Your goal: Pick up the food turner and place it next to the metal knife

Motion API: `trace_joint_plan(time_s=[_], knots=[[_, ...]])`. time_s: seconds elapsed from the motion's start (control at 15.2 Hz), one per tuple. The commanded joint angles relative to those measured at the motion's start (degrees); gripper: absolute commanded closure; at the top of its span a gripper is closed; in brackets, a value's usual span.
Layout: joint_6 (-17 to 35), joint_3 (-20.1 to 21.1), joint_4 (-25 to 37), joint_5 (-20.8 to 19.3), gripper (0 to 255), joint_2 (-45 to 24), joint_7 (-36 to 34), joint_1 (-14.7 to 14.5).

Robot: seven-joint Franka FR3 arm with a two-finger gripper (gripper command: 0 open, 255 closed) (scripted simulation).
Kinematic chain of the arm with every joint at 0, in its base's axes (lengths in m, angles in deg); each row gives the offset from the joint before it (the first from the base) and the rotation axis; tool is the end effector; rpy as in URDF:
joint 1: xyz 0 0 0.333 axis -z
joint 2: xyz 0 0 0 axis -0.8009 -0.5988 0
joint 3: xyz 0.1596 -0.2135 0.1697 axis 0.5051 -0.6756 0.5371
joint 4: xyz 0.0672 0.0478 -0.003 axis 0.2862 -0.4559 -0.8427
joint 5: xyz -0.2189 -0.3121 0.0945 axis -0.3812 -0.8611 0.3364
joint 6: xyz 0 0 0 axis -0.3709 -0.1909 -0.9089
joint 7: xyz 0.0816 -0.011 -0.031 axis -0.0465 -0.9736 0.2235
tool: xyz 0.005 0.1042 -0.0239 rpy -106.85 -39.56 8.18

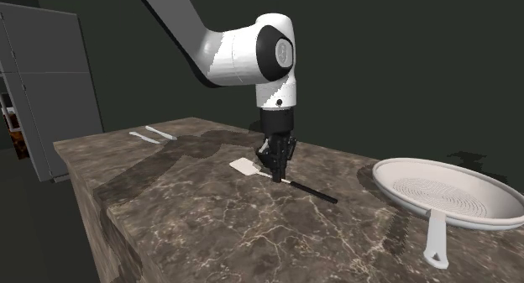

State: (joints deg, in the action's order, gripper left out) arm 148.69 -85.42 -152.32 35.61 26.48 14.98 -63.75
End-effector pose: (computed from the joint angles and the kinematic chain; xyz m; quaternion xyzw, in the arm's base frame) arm 0.6584 0.1412 0.2813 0.6880 0.7249 -0.0227 0.0242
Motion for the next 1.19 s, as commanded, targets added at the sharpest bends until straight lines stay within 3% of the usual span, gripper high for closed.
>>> trace_joint_plan(time_s=[0.0,1.12], knots=[[0.0,0.0,0.0,0.0,255,0.0,0.0,0.0],[-9.6,0.3,3.9,0.7,255,5.7,0.9,0.1]])
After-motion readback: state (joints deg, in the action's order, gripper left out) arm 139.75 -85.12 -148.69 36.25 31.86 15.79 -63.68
